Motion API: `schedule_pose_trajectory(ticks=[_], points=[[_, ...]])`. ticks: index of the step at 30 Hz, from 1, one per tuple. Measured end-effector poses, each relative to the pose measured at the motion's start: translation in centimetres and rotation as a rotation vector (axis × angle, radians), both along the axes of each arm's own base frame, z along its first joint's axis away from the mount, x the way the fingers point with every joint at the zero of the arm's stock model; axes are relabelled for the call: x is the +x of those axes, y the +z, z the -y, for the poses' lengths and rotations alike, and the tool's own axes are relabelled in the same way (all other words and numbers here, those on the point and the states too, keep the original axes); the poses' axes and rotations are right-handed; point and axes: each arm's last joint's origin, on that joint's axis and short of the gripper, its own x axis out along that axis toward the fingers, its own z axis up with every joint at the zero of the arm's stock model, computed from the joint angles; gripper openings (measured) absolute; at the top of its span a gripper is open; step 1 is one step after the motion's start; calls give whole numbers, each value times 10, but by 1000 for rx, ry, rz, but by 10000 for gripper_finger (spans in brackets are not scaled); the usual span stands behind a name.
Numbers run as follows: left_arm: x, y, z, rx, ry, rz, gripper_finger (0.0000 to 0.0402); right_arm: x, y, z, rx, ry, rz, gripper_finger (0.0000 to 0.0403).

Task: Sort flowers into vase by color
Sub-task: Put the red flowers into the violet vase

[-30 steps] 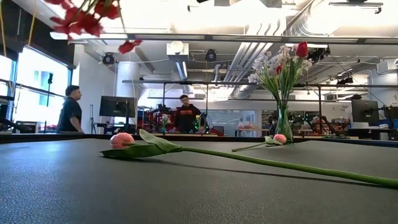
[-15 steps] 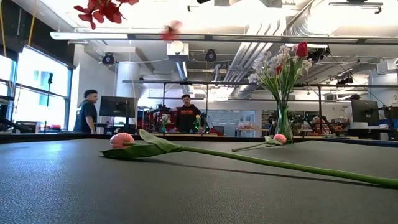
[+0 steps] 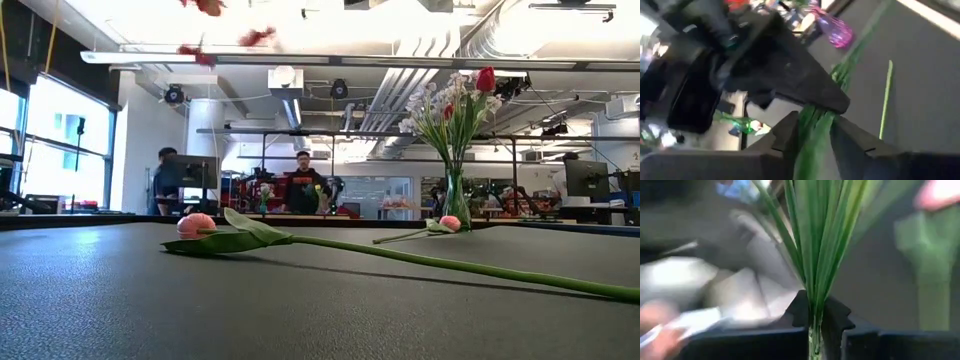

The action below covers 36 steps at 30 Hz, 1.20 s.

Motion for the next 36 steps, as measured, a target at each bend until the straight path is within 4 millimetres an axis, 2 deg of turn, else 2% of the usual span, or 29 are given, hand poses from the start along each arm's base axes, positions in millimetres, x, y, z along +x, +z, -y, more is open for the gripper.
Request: schedule_pose_trajectory(ticks=[4,10,16,20,22,25,30,36], points=[[-7,24,-10,-207,72,118,135,-20,14,19,-194,-191,-34,3],[-17,52,-34,-413,143,217,149,-75,60,32,-432,-359,-20,2],[-11,56,-49,-544,149,209,138,-131,105,32,-666,-449,122,1],[-6,55,-55,-604,177,215,129,-171,123,29,-838,-445,163,1],[-4,55,-58,-619,188,219,125,-191,130,29,-870,-468,180,0],[-2,55,-62,-634,210,228,120,-220,135,27,-901,-488,192,0],[3,56,-70,-650,246,245,114,-256,132,18,-967,-501,216,0],[7,55,-79,-652,280,256,111,-272,119,3,-978,-440,284,0]])
